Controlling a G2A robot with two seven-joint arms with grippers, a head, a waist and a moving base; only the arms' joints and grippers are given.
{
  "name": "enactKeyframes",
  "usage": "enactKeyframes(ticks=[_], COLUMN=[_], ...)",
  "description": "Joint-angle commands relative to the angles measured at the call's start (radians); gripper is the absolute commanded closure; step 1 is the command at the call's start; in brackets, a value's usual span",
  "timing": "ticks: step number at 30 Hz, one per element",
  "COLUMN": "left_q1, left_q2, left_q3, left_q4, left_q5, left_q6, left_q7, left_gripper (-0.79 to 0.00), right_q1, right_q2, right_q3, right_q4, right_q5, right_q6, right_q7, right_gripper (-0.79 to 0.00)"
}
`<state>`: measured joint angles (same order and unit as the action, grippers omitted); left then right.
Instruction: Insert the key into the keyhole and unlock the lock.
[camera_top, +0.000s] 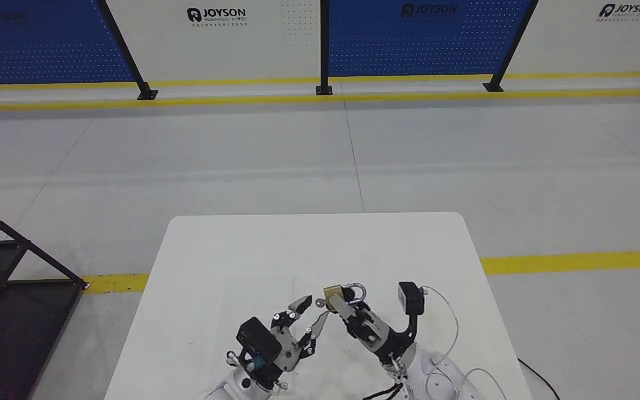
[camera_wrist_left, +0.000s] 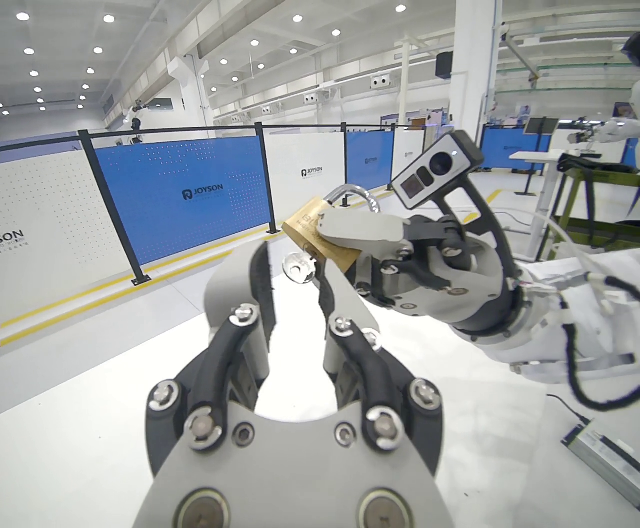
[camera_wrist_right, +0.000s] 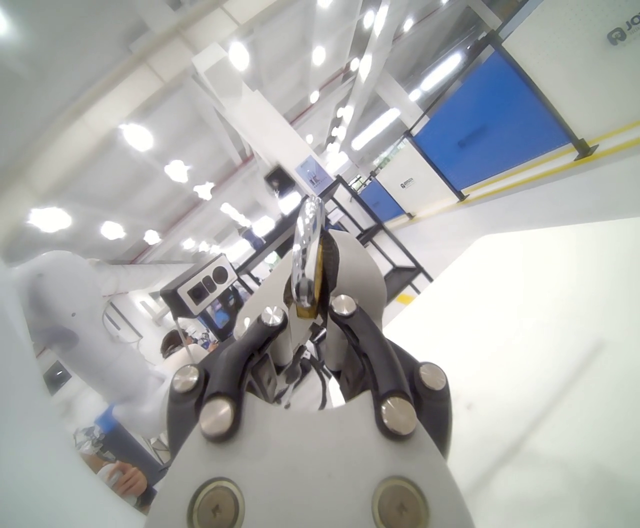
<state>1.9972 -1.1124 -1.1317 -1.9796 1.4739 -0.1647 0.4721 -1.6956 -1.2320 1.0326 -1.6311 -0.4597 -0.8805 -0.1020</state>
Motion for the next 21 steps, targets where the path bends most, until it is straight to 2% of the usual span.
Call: enactKeyframes(ticks=[1, 9, 18, 21], left_q1=[0.02, 0.111, 0.184, 0.184], left_q2=[0.006, 0.033, 0.059, 0.059], left_q3=[-0.027, -0.165, -0.328, -0.328], left_q4=[-0.025, -0.088, -0.11, -0.11], left_q5=[-0.022, -0.151, -0.32, -0.32], left_q6=[-0.029, -0.196, -0.403, -0.403], left_q7=[-0.015, -0.039, -0.134, -0.134], left_gripper=[-0.785, -0.785, -0.785, -0.785], right_q1=[0.001, -0.002, -0.006, -0.006], right_q2=[0.001, 0.005, 0.012, 0.013], right_q3=[0.005, 0.025, 0.052, 0.058], right_q4=[0.002, 0.004, 0.0, -0.004], right_q5=[0.006, 0.008, -0.036, -0.056], right_q6=[-0.002, -0.018, -0.019, 0.023], right_q7=[0.002, 0.006, 0.021, 0.037], right_gripper=[0.0, 0.0, 0.0, 0.0])
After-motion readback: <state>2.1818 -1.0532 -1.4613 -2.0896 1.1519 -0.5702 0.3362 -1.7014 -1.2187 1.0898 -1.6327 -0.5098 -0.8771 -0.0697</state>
